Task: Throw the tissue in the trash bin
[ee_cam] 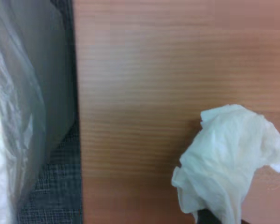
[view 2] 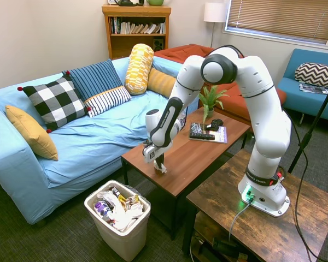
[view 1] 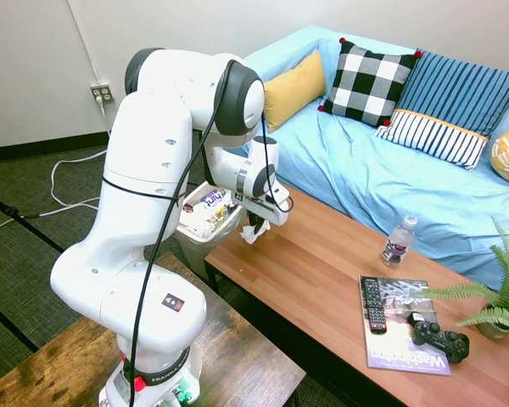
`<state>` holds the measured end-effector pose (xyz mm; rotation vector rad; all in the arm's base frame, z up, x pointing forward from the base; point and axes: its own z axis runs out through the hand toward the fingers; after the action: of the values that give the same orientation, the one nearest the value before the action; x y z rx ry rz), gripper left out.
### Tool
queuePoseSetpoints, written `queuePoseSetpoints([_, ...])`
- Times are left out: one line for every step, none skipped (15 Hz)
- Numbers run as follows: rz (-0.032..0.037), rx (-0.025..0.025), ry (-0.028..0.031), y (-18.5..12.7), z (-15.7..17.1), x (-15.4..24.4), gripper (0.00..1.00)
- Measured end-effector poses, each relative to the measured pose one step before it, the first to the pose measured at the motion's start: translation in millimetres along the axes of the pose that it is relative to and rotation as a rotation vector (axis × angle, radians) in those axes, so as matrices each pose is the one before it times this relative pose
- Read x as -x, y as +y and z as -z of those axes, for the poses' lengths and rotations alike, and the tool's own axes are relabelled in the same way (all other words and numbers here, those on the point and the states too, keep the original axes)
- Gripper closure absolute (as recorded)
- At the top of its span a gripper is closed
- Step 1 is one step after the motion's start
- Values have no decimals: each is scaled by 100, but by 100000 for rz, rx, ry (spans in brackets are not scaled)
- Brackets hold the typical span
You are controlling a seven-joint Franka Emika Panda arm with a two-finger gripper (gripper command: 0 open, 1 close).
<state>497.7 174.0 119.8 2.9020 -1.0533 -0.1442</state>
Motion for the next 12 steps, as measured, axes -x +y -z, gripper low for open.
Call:
queuePoseSetpoints([1477,-1083,350,-843,1602,518,100])
queuePoseSetpoints([2153,-955,468,-1166,1823,889,100])
queuePoseSetpoints([2467,-733,651,-1544,1823,1314,100])
queuePoseSetpoints([2387,-322,1093,-1885,1512,1656,100])
queuePoseSetpoints([2136,4,1258,-2041,1111,1859,100])
queuePoseSetpoints([2205,235,1101,-1972,714,1836,100])
queuePoseSetpoints([1965,287,640,-1930,353,1641,100])
queuePoseSetpoints([1688,325,365,-1883,-36,1498,100])
queuePoseSetpoints([1548,450,231,-1620,-462,1135,100])
queuePoseSetpoints([1857,724,-60,-1406,-687,938,100])
queuePoseSetpoints([2062,663,-57,-1326,-786,884,100])
queuePoseSetpoints([1735,421,-8,-1176,-882,807,0])
